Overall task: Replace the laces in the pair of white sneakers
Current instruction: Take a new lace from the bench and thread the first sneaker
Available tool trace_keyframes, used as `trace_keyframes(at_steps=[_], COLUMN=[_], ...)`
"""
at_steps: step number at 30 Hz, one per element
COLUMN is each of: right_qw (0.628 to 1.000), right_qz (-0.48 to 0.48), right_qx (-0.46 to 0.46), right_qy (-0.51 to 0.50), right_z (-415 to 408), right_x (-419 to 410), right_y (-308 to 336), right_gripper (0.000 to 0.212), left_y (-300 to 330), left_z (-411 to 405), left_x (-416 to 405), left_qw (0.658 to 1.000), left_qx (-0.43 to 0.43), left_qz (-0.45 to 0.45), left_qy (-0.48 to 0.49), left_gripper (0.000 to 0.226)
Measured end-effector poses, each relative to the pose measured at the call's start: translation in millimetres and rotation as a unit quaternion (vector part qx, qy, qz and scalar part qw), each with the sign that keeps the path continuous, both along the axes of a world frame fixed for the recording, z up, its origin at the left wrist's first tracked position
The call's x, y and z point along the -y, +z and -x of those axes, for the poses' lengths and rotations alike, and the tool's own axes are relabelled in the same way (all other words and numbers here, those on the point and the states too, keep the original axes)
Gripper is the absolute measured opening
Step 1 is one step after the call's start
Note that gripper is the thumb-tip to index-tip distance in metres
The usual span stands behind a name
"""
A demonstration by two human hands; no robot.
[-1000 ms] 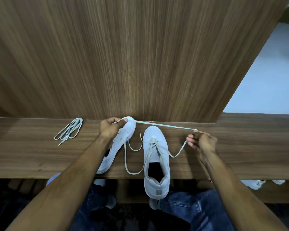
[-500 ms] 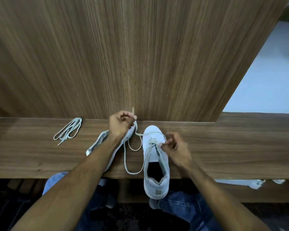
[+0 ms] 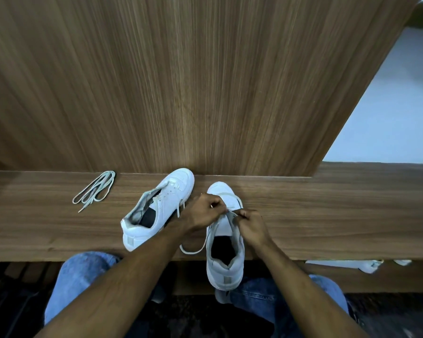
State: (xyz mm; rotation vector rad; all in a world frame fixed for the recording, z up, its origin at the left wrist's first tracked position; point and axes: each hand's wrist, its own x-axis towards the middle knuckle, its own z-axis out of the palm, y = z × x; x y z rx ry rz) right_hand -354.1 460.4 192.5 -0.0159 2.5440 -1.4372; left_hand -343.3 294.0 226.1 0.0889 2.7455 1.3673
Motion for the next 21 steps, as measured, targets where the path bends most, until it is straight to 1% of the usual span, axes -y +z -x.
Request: trace_keyframes(at_steps=[1,2,4,6,8,11,15,21], right_qw=[0.999,0.998,0.993,0.987,0.983,0.973,0.964,0.961], right_qz=[0.028,0.054,0.102,0.136,0.155,0.198,0.236,0.243], right_qx=[0.015,0.030,0.063,0.083,0.095,0.115,0.122,0.135], right_qy=[-0.001,-0.003,-0.012,-0.018,-0.022,-0.032,-0.026,-0.021], right_z=[3,5,7,7,5,4,1,-2], right_x=[-1,-2,-3,-3,-3,-4,-6,-7], right_y=[-2,-4,-8,-9,-4,0,5,7], right_gripper=[0.013,0.014,0.024,0.022,0.020,0.035,0.036,0.036], left_y=[0,0,0,-2,-5,-4,4,5], left_z=[1,2,3,3,3,2,1,7], left_x=[0,-1,-4,-6,-5,-3,-5,-13], left_qw=[1.000,1.000,1.000,1.000,1.000,0.996,0.993,0.983], left_qx=[0.005,0.007,0.007,0.009,-0.001,0.004,0.030,0.058], left_qz=[0.006,0.010,-0.007,-0.013,0.019,0.086,0.104,0.151], left_qy=[0.008,0.017,0.016,0.000,-0.003,0.012,0.048,0.085], left_gripper=[0.032,0.033,0.030,0.026,0.025,0.014,0.011,0.005])
